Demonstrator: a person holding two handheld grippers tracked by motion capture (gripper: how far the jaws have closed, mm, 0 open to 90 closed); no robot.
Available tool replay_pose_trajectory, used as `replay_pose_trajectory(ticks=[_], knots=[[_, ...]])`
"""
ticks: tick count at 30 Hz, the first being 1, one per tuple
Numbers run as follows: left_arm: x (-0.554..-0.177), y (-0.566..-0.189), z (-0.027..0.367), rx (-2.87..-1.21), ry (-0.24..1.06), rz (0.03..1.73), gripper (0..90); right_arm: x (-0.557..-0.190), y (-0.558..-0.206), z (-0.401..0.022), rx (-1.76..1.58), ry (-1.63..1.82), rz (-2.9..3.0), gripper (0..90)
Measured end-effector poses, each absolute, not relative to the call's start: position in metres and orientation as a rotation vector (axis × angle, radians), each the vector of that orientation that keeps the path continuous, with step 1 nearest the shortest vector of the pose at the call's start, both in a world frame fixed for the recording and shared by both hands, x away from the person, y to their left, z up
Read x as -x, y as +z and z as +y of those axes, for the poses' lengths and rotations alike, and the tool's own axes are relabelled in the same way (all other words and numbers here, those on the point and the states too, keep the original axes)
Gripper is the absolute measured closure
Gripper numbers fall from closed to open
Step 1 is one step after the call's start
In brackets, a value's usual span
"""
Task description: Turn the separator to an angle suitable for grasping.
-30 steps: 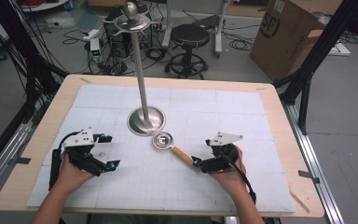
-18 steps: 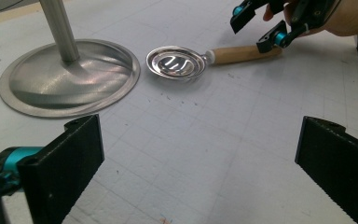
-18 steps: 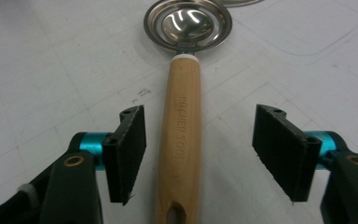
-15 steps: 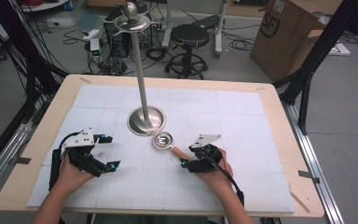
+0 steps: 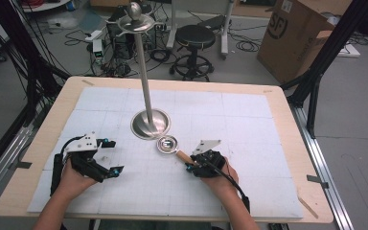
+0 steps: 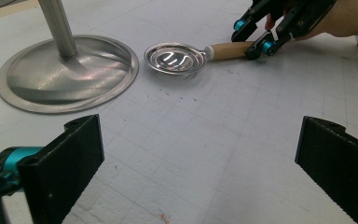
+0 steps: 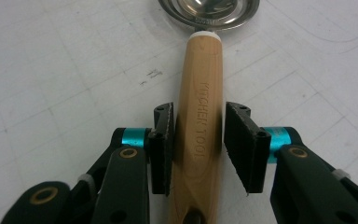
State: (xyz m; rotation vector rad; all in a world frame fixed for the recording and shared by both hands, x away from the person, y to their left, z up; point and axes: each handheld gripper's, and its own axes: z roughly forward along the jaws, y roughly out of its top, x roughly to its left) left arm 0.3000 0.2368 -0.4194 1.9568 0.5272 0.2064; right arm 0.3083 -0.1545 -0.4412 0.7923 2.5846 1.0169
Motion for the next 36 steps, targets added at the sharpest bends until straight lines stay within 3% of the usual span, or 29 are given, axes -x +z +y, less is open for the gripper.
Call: replay_pose_trajectory(ticks=[21, 36], knots=[[-0.301, -0.419, 0.237, -1.951, 0.199, 0.527, 1.7, -0.308, -0.441, -0.153, -0.725, 1.082, 2.665, 66.4], [-0.3, -0.42, 0.236, -1.964, 0.197, 0.523, 1.7, -0.293, -0.442, -0.106, -0.545, 1.119, 2.751, 66.3]])
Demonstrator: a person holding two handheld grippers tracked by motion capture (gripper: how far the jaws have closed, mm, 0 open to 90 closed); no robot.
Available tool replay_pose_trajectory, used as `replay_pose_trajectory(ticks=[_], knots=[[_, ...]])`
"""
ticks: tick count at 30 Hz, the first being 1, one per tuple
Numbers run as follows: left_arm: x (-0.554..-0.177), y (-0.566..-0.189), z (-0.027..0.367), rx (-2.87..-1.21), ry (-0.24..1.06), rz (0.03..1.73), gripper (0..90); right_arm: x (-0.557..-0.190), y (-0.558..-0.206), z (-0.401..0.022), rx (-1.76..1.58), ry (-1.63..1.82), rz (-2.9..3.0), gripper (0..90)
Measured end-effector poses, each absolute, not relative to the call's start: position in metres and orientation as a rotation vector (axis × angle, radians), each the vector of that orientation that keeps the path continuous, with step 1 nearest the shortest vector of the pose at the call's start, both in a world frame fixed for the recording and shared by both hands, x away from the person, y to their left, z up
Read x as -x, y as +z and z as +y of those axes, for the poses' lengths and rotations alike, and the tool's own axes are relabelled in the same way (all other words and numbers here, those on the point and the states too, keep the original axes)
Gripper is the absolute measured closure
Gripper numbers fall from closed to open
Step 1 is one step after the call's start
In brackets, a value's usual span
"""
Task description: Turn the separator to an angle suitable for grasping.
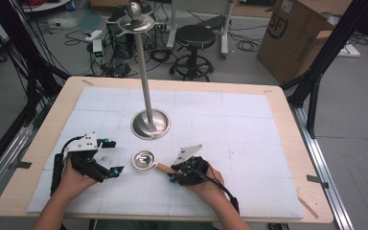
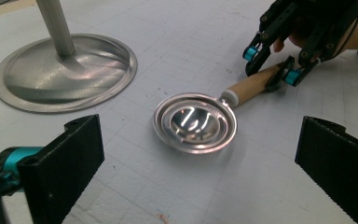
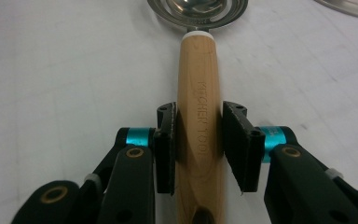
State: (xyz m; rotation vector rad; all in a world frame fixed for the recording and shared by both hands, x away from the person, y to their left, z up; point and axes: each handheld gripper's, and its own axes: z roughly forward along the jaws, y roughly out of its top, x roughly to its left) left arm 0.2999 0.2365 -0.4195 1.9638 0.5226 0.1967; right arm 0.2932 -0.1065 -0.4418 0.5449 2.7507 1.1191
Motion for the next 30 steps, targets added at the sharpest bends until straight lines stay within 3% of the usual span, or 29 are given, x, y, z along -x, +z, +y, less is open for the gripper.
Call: replay_pose_trajectory(ticks=[8, 19, 30], knots=[[-0.301, -0.419, 0.237, -1.949, 0.196, 0.522, 1.7, -0.288, -0.442, -0.11, -0.589, 1.118, 2.744, 60.5], [-0.301, -0.419, 0.237, -1.949, 0.197, 0.52, 1.7, -0.282, -0.442, -0.123, -0.542, 1.115, 2.759, 67.2], [-0.297, -0.419, 0.239, -1.963, 0.199, 0.523, 1.7, -0.294, -0.443, -0.076, -0.446, 1.198, 2.758, 68.1]])
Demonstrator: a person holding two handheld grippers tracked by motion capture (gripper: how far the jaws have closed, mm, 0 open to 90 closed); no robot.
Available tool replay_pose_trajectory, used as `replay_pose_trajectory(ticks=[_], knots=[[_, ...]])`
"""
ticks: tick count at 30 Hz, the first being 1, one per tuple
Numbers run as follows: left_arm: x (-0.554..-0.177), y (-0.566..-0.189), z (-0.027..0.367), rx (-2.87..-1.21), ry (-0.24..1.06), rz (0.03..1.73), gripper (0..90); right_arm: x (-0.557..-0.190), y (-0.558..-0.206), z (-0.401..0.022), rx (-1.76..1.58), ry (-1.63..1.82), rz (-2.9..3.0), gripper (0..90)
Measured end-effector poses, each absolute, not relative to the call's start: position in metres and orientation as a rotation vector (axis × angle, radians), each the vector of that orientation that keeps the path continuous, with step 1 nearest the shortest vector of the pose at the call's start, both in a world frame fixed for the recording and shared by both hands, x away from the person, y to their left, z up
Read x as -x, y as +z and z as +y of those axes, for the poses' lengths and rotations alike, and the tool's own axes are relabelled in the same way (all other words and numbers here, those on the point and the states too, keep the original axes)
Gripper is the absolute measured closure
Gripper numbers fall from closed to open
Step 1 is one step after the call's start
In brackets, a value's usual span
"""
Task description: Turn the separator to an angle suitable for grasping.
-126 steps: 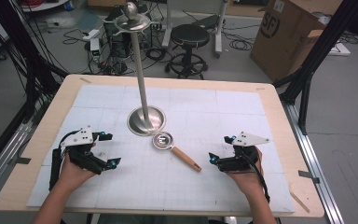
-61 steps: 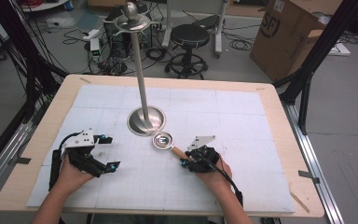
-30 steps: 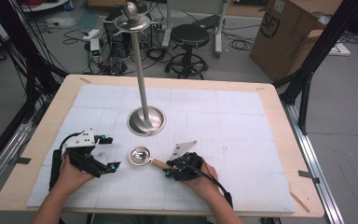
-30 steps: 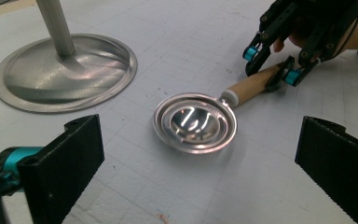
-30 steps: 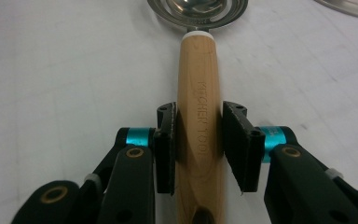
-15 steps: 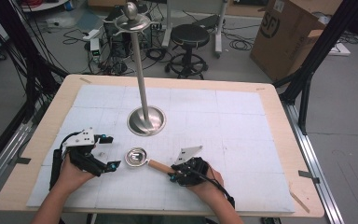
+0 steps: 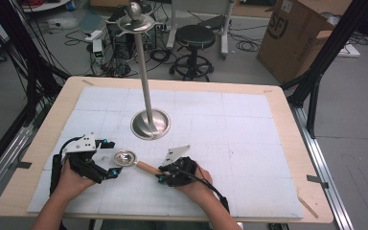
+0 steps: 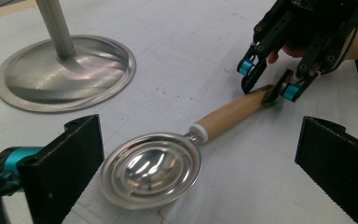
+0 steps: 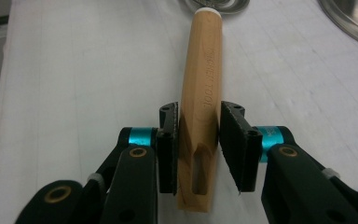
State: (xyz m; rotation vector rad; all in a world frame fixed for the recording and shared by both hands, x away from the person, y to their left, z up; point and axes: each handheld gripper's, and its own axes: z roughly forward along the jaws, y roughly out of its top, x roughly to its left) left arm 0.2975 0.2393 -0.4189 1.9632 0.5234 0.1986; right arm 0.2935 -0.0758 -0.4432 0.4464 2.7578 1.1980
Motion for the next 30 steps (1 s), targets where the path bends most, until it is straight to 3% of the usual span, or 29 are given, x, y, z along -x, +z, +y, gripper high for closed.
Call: replay_pose_trajectory(ticks=[5, 6, 9, 23, 30], knots=[[-0.298, -0.42, 0.239, -1.962, 0.193, 0.53, 1.7, -0.291, -0.444, -0.07, -0.411, 1.194, 2.758, 66.1], [-0.298, -0.42, 0.239, -1.963, 0.193, 0.528, 1.7, -0.289, -0.444, -0.072, -0.418, 1.207, 2.762, 61.3], [-0.3, -0.42, 0.238, -1.957, 0.193, 0.53, 1.7, -0.288, -0.442, -0.077, -0.436, 1.228, 2.746, 58.7], [-0.305, -0.417, 0.236, -1.945, 0.187, 0.521, 1.7, -0.294, -0.417, -0.173, -0.73, 1.459, 2.434, 42.2], [-0.305, -0.417, 0.235, -1.951, 0.185, 0.519, 1.7, -0.3, -0.413, -0.201, -0.842, 1.496, 2.293, 34.7]])
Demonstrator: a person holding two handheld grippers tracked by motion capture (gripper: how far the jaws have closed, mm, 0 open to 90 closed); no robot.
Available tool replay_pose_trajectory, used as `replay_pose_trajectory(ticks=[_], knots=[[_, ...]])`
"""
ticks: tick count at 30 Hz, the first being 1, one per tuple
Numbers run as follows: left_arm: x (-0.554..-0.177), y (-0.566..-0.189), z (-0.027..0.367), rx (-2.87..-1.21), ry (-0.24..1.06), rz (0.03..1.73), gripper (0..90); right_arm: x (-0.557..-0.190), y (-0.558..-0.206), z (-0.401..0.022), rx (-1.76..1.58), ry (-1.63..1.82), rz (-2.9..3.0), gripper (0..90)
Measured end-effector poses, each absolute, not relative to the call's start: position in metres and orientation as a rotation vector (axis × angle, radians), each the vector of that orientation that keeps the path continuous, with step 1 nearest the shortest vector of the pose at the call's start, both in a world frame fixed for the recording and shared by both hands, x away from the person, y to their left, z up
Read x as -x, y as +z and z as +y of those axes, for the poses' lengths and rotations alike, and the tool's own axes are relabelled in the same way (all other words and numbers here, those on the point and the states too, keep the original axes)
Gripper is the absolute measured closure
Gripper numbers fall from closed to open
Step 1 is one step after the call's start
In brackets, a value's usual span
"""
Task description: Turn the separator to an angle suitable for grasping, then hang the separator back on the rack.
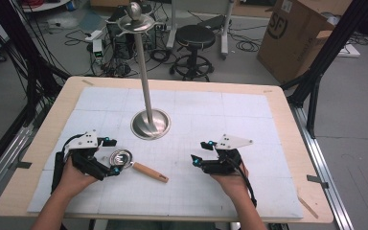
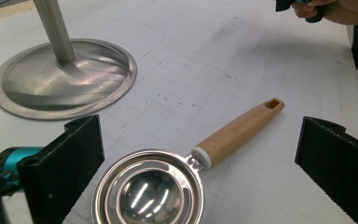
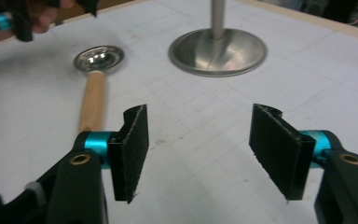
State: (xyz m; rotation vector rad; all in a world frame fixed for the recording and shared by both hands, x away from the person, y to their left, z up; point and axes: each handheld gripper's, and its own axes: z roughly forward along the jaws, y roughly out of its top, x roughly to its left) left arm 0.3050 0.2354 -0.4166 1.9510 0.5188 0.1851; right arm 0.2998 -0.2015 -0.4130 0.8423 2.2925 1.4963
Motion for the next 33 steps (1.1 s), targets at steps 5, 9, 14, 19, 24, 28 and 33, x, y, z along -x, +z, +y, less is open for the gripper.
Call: replay_pose_trajectory(ticks=[5, 9, 14, 19, 24, 28, 33], knots=[[-0.309, -0.416, 0.234, -1.931, 0.182, 0.526, 1.7, -0.296, -0.415, -0.209, -0.868, 1.48, 2.275, 31.2], [-0.309, -0.416, 0.233, -1.94, 0.177, 0.525, 1.7, -0.296, -0.414, -0.218, -0.888, 1.487, 2.236, 27.3], [-0.31, -0.416, 0.233, -1.944, 0.175, 0.521, 1.7, -0.297, -0.414, -0.222, -0.913, 1.482, 2.215, 24.9], [-0.309, -0.417, 0.232, -1.955, 0.166, 0.509, 1.7, -0.298, -0.414, -0.225, -0.921, 1.486, 2.198, 23.6], [-0.308, -0.418, 0.229, -1.975, 0.168, 0.502, 1.8, -0.298, -0.415, -0.227, -0.952, 1.469, 2.188, 21.3], [-0.308, -0.418, 0.228, -1.985, 0.171, 0.499, 1.8, -0.3, -0.415, -0.228, -0.956, 1.477, 2.178, 21.3], [-0.307, -0.419, 0.226, -2.006, 0.173, 0.492, 1.7, -0.302, -0.416, -0.228, -0.961, 1.482, 2.174, 21.3]])
